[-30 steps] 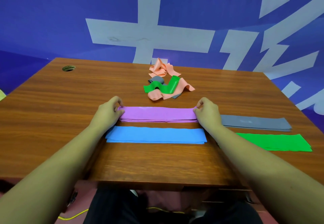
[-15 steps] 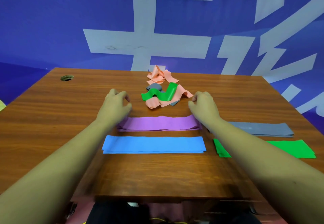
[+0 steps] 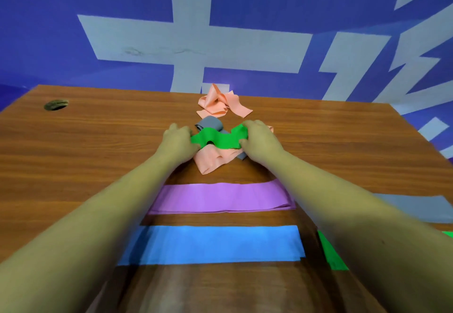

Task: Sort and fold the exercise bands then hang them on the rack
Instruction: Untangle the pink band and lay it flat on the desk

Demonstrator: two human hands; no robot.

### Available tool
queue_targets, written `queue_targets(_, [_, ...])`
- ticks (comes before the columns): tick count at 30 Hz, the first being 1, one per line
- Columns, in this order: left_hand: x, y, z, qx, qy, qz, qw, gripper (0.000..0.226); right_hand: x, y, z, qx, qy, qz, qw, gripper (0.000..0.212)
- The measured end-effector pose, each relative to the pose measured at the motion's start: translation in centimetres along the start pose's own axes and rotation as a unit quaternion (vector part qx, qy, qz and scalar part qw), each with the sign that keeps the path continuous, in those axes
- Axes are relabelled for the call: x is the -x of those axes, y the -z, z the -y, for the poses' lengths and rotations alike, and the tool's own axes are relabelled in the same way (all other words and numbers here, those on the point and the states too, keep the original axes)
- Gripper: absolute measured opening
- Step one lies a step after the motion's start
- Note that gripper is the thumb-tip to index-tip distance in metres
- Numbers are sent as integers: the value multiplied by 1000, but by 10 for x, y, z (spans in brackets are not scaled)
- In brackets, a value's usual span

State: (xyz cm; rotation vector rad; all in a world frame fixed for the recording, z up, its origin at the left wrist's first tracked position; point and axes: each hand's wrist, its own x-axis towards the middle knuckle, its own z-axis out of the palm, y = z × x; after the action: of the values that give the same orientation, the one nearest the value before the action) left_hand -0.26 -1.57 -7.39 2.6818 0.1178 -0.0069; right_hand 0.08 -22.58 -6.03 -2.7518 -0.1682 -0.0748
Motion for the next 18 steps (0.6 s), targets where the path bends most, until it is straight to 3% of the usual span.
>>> queue_targets(4, [-5,-3,1,7,-25,-12,1000,16,-4,-7,-9,-2,-26,-11,1000,28])
queue_targets(8, [2,6,0,58,-30,-55,996,9,-3,10,-2,-85,-32,-70,993,9])
queue_targets(12, [18,24,-6,109,-37,-112,987,7,5,42,10,-142,-9,-113,983,14])
queue_targets(18, [42,79,-49,295,-82,-246,919,19,24,93,24,-151,-21,-170,973,13])
